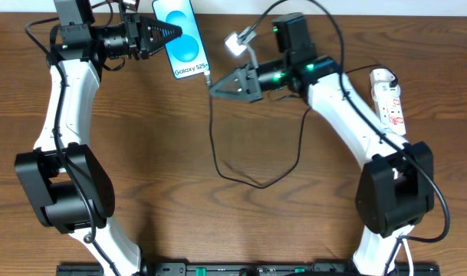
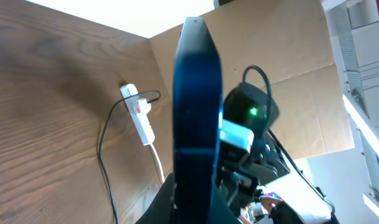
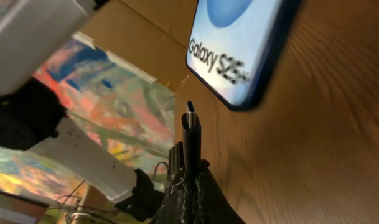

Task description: Plug charger to phone and switch on socket

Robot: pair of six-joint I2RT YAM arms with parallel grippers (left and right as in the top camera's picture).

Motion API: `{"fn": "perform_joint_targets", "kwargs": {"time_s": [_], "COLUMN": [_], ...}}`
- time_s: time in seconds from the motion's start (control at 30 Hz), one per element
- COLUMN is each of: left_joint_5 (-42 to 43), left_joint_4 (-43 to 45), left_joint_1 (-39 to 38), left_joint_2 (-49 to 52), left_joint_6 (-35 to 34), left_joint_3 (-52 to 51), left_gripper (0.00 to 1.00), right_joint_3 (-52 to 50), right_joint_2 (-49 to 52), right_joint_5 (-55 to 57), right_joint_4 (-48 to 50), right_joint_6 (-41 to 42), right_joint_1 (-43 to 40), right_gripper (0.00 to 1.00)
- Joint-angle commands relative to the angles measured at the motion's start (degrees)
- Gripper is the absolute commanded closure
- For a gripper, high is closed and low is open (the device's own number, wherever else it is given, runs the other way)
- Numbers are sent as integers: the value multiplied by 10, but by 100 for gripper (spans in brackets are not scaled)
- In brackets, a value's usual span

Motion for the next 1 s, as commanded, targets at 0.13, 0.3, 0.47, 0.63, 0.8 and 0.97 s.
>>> {"fn": "perform_joint_targets", "kwargs": {"time_s": [0.13, 0.3, 0.47, 0.63, 0.8, 0.97], "left_joint_5": [29, 29, 29, 29, 29, 30], "left_joint_4": [19, 19, 19, 19, 19, 19], "left_joint_1": [1, 1, 1, 1, 0, -4], "left_joint_2": [-11, -11, -11, -11, -11, -11], "left_joint_6": [-8, -10, -12, -17, -16, -16], "left_joint_3": [5, 5, 5, 5, 5, 5], "left_gripper": [93, 93, 93, 93, 93, 93], "right_joint_3": [-1, -1, -1, -1, -1, -1], "right_joint_2": [39, 41, 41, 41, 41, 41], "right_joint_5": [-74, -74, -51, -39, -26, -19], "right_joint_4": [13, 23, 28, 32, 35, 62], "right_joint_6": [-22, -14, -1, 3, 5, 31], "right_joint_1": [23, 34, 39, 37, 37, 37], "right_gripper": [99, 99, 99, 99, 99, 99]}}
